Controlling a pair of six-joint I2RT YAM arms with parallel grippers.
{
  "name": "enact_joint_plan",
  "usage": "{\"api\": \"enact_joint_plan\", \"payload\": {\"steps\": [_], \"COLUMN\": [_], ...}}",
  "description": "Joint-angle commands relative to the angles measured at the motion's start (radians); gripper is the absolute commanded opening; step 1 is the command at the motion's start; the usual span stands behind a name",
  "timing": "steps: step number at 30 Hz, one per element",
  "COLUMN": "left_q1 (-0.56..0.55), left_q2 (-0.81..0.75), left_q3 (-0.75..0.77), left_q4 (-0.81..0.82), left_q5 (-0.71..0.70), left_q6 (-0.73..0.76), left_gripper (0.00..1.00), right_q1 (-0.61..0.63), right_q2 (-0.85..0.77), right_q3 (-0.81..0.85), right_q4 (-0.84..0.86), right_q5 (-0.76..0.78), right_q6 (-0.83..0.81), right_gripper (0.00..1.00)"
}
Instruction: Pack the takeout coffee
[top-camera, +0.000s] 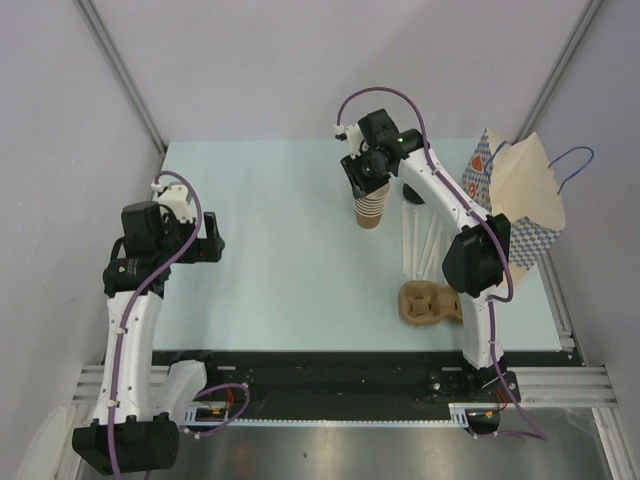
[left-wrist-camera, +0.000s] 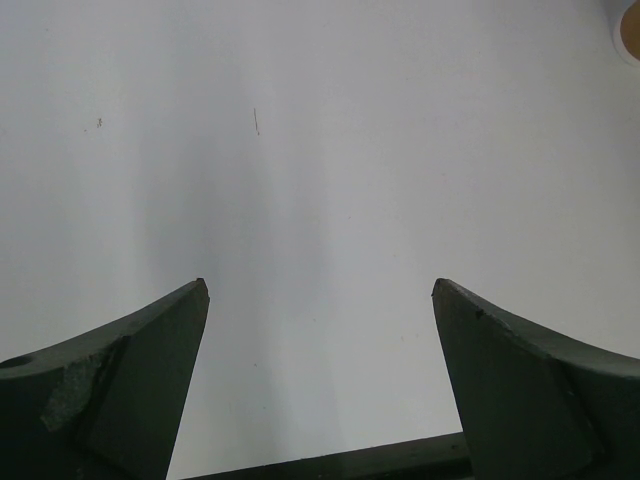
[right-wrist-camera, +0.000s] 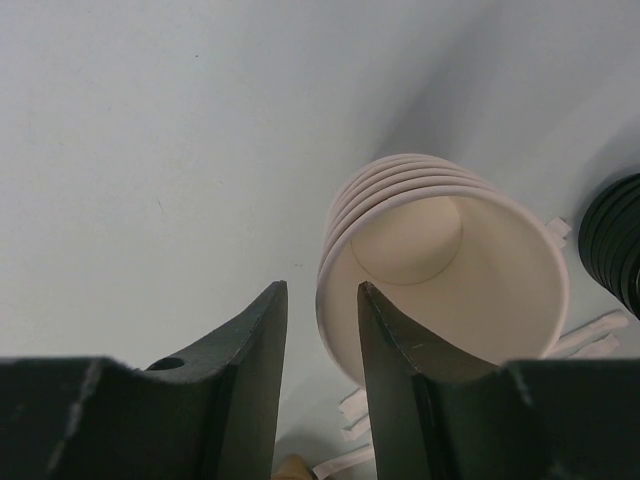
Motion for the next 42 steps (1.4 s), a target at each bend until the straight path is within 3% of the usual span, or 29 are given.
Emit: {"api": "enact_joint_plan", "payload": {"steps": [1, 13, 24, 27, 42], "left_q1": [-0.004, -0.005, -0.005, -0.004, -0.004], "left_q2": [-0.011, -0.017, -0.011, -0.011, -0.011], "left_q3": [-0.012, -0.019, -0.023, -0.028, -0.034], "left_q4": [0.017, 0.019, 0.025, 0.028, 0.037], "left_q5": [0.013, 0.01, 0.019, 0.019, 0.029], "left_q6": [-0.007, -0.009, -0.013, -0.013, -0.021], "left_gripper": [0.99, 0.99, 0.99, 1.0, 1.0], "right_q1": [0.005, 0.004, 0.004, 0.004, 0.002], "right_q2": [0.009, 0.016, -0.024, -0.024, -0.04], "right_q3": [0.048, 0.056, 0.056, 0.057, 0.066], "right_q4": [-0.007, -0.007, -0.008, -0.008, -0.008], "right_q5": [-0.015, -0.012, -0.001, -0.001, 0.002], "right_q6": [-0.006, -0.004, -0.009, -0.012, -0.006], "right_gripper": [0.39, 0.27, 0.26, 0.22, 0.27]}}
